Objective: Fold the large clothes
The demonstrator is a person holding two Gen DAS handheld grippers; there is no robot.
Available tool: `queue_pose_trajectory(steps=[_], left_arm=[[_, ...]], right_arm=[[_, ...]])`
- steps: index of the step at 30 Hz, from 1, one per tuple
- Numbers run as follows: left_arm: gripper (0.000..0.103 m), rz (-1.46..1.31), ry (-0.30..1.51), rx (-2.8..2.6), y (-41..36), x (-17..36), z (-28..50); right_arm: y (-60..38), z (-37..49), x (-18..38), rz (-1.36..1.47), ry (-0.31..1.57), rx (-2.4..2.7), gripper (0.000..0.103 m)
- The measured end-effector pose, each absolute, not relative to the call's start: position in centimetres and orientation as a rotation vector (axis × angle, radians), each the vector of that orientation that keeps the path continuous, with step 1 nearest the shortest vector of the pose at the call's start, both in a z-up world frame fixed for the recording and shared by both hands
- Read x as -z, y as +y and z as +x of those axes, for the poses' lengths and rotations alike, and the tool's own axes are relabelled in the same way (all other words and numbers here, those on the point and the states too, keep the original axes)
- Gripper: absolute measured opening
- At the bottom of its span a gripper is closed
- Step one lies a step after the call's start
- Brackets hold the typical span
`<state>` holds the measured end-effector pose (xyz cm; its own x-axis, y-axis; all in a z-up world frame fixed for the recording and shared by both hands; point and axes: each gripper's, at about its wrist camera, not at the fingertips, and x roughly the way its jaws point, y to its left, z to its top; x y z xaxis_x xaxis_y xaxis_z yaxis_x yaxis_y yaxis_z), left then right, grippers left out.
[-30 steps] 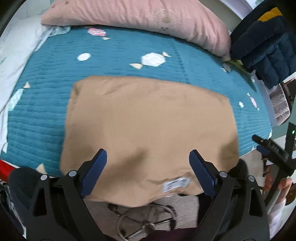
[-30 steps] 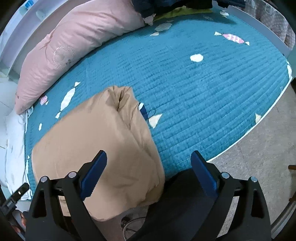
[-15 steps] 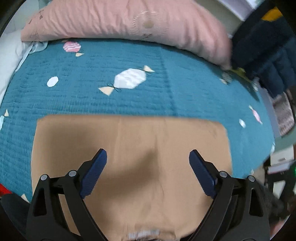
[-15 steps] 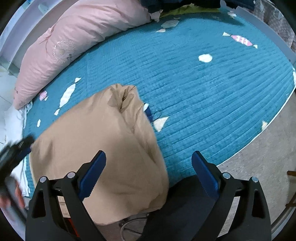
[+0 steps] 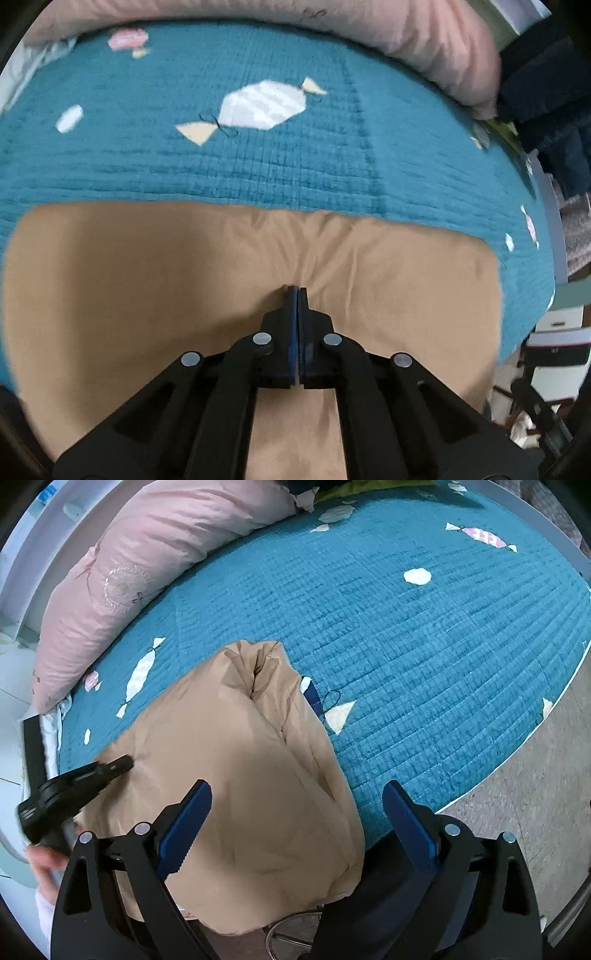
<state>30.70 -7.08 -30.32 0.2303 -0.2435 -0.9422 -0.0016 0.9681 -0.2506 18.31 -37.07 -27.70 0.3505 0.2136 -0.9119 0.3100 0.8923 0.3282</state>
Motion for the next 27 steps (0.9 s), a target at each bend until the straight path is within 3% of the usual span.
queue_pose_trajectory(steps=[5,11,20,27], left_arm=[[0.0,-0.205,1.321,0.283,-7.8,26.8,25.7],[0.001,-0.326,1.462,0.236,-7.2,34.8,25.2],[0.001,-0.12,1.444,0.287,-8.5,28.7,19.9],[0.003,-0.052,1.528,0.196,-9.0,34.8,17.6]], right_arm=[[-37.3,17.9,28.3,0.502,1.242,0.088,0.09],[-36.3,17.2,29.0,0.541,1.273,0.067,0.09],[-36.5,16.0,27.8,0.474,1.26,0.077,0.09],[-36.5,15.6,29.3,0.511,1.305,0.098,0.09]])
